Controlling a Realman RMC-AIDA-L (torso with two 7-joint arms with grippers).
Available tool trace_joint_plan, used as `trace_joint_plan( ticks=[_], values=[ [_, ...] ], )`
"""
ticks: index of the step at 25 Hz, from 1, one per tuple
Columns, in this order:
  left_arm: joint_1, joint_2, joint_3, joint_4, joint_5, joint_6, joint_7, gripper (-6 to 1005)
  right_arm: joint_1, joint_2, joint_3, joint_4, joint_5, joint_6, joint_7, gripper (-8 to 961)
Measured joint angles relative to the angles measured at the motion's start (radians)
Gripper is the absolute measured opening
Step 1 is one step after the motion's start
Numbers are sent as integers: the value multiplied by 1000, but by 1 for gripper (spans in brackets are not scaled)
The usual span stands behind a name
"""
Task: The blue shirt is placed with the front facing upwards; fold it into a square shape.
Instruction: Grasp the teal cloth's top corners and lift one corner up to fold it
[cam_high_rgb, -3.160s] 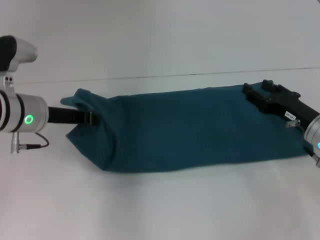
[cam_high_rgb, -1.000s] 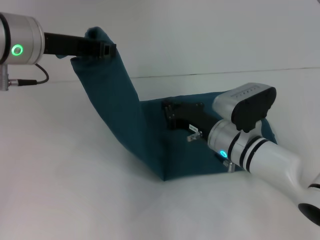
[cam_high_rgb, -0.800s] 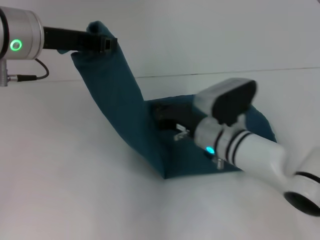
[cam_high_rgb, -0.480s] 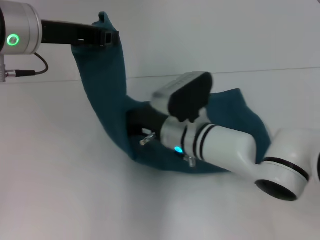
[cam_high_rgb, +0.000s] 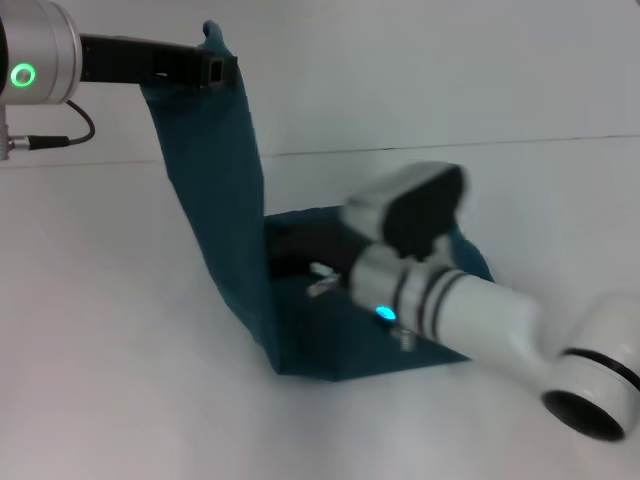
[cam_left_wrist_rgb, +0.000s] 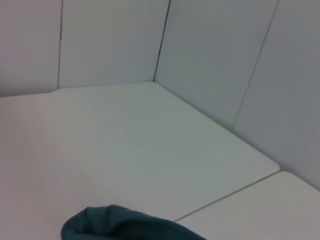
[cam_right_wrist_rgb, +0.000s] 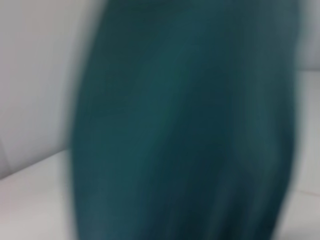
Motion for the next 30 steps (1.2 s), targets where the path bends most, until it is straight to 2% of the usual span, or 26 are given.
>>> trace_joint_plan(
  ticks=[3,6,19,23,26,30],
  values=[
    [1,0,0,1,0,1,0,42,-69,-1,56,-23,0,-28,-11,1],
    [1,0,0,1,0,1,-1,43,-86,0,69,-29,-1,-24,-12,1],
    [-3,-1,5,16,-6,1,0,43,66,14,79,88,-132,161,-1,2],
    [-4,-1,5,17,-17,1,2,42,83,20,93,98,-153,181,-5,2],
    [4,0,6,17,-25,1,3,42,51,15,124,95,-153,171,-8,2],
    [20,-1,8,15,-26,1,5,42,-68,0,181,76,-154,59,-29,2]
  ],
)
